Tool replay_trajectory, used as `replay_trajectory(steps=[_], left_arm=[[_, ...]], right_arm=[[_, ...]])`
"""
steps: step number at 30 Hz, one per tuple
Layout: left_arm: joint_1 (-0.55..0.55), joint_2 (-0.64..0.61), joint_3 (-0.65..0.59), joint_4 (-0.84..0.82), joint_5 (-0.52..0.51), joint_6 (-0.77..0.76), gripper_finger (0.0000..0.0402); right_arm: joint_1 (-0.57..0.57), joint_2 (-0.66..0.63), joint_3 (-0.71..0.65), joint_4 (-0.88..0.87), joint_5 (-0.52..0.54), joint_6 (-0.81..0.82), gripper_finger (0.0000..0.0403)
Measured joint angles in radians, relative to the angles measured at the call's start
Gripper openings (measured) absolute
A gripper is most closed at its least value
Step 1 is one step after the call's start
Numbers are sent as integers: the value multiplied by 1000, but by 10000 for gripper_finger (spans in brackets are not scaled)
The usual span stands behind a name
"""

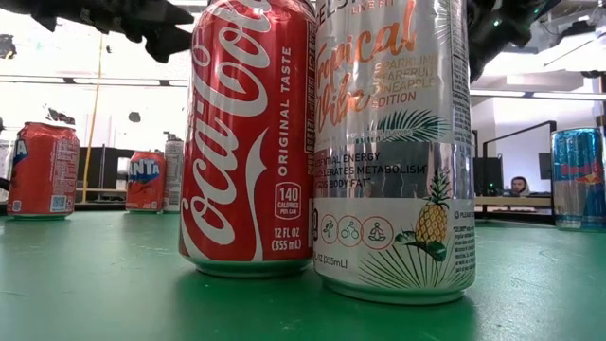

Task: Place canned beverage on shelf
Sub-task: Put the center red white soda can on the shelf

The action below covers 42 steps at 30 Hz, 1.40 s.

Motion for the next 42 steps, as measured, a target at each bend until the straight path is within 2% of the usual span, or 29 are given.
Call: replay_trajectory(steps=[2,7,14,42], left_arm=[[0,-20,0,-2,0,-6,297],[0,-33,0,-11,0,-15,297],[0,-31,-1,-20,0,-18,297],[0,-31,-1,-18,-10,-29,297]], right_arm=[[-21,19,0,-1,0,-21,16],[-74,63,0,32,-14,-45,29],[-146,107,0,51,-44,-98,15],[-340,107,0,192,-67,-188,17]])
